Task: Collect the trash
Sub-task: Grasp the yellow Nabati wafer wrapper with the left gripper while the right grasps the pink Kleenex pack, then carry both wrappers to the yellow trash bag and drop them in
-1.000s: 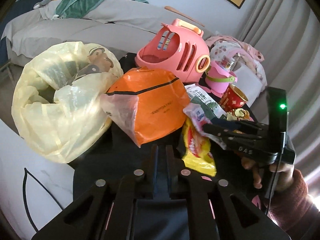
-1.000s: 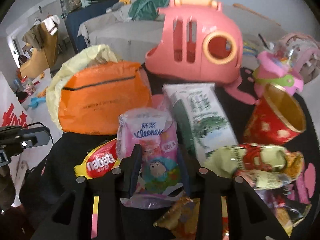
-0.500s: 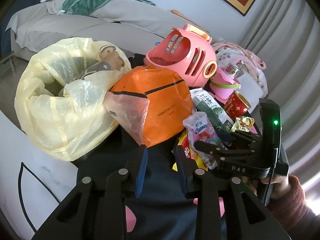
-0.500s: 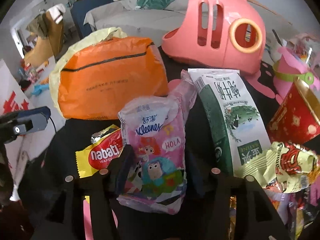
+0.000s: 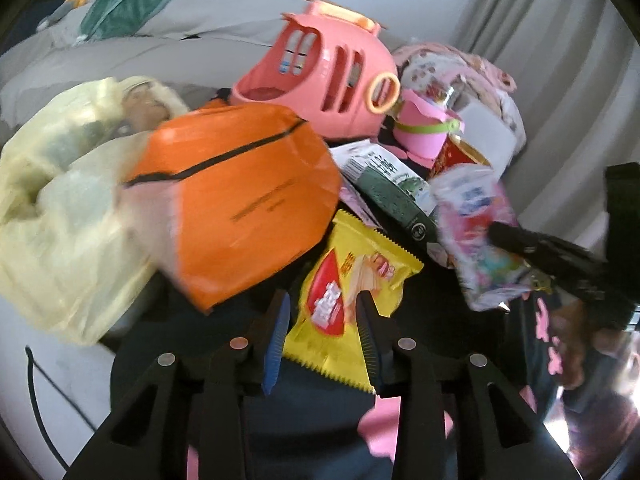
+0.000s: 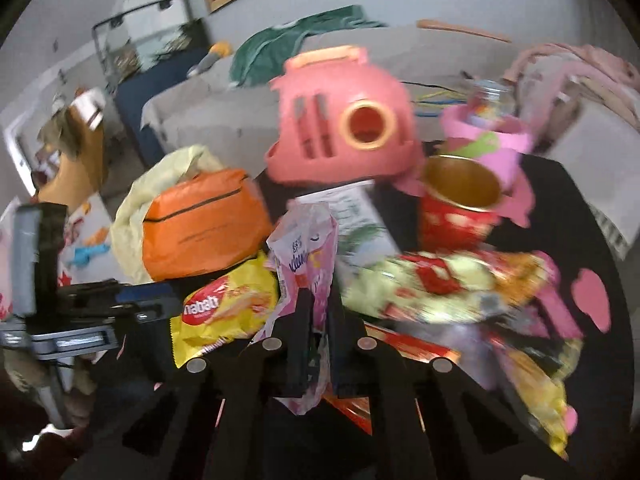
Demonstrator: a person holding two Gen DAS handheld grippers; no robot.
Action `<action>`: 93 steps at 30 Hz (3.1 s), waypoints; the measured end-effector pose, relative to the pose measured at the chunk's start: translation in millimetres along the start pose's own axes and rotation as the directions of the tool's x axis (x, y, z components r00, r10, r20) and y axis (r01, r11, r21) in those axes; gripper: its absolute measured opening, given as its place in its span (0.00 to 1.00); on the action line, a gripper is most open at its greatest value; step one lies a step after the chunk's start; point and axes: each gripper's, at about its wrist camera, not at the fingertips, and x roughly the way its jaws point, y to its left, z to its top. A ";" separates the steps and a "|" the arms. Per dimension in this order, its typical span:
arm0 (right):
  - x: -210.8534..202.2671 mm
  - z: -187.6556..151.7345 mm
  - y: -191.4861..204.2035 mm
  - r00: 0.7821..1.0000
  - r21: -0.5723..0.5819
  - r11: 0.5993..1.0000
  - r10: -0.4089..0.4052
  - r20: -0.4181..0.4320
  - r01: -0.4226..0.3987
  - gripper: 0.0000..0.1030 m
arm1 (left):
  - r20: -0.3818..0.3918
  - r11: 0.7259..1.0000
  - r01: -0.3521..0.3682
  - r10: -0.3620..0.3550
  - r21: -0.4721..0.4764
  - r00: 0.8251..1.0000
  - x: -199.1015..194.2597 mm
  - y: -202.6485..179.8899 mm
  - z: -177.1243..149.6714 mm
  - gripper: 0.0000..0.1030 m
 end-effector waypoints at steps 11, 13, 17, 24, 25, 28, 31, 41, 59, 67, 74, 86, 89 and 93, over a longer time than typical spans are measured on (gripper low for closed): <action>-16.2 -24.9 -24.0 0.999 0.037 0.999 -0.032 0.030 0.031 0.07 | -0.047 0.985 -0.126 0.133 0.118 0.990 44.2 -24.6 7.6 0.35; -14.3 -26.3 -24.2 0.999 0.037 0.999 -0.034 0.031 0.033 0.07 | -0.044 0.977 -0.155 0.163 0.147 0.986 45.6 -29.2 5.8 0.36; -17.9 -28.4 -22.3 0.997 0.023 0.998 -0.064 0.050 0.063 0.07 | -0.061 0.977 -0.156 0.166 0.145 0.984 47.0 -28.3 9.1 0.36; -29.7 -34.1 -19.2 0.994 0.019 0.997 -0.071 0.082 0.069 0.07 | -0.087 0.985 -0.131 0.141 0.113 0.986 42.0 -26.7 6.4 0.35; -30.5 -35.1 -19.3 0.994 0.019 0.998 -0.068 0.083 0.067 0.07 | -0.086 0.988 -0.118 0.126 0.096 0.988 38.9 -25.3 4.0 0.32; -32.6 -38.0 -17.4 0.994 0.016 0.998 -0.062 0.084 0.061 0.07 | -0.095 0.996 -0.072 0.077 0.060 0.992 34.2 -22.9 -1.8 0.07; -35.2 -38.8 -15.6 0.994 0.014 0.998 -0.058 0.088 0.057 0.07 | -0.079 0.999 -0.044 0.046 0.031 0.996 24.2 -22.5 -8.5 0.04; -53.3 -33.9 4.1 0.990 -0.020 0.999 -0.044 0.132 0.047 0.07 | 0.117 0.999 -0.054 0.054 -0.002 0.992 -55.6 -23.1 -0.1 0.03; -38.1 78.2 145.6 0.966 -0.260 0.963 0.127 0.223 -0.067 0.07 | 0.332 0.954 -0.228 0.283 -0.195 0.900 -187.6 88.5 36.5 0.03; 46.1 128.0 182.6 0.978 -0.332 0.935 0.174 0.116 -0.127 0.07 | 0.241 0.919 -0.249 0.327 -0.304 0.914 -140.2 162.9 57.8 0.03; 119.1 151.4 196.5 0.986 -0.357 0.920 0.168 -0.016 -0.163 0.07 | 0.135 0.914 -0.260 0.313 -0.310 0.940 -84.8 195.1 64.9 0.03; 205.1 154.9 244.3 0.966 -0.417 0.882 0.139 -0.216 -0.220 0.07 | 0.211 0.895 -0.158 0.264 -0.417 0.941 -90.4 242.8 62.9 0.34; 232.6 144.7 260.7 0.944 -0.443 0.860 0.118 -0.307 -0.252 0.07 | 0.217 0.870 -0.201 0.325 -0.449 0.921 -101.5 251.3 54.9 0.34; 267.3 127.8 274.9 0.902 -0.457 0.846 0.064 -0.428 -0.276 0.07 | 0.219 0.852 -0.198 0.337 -0.485 0.916 -110.9 263.8 41.8 0.34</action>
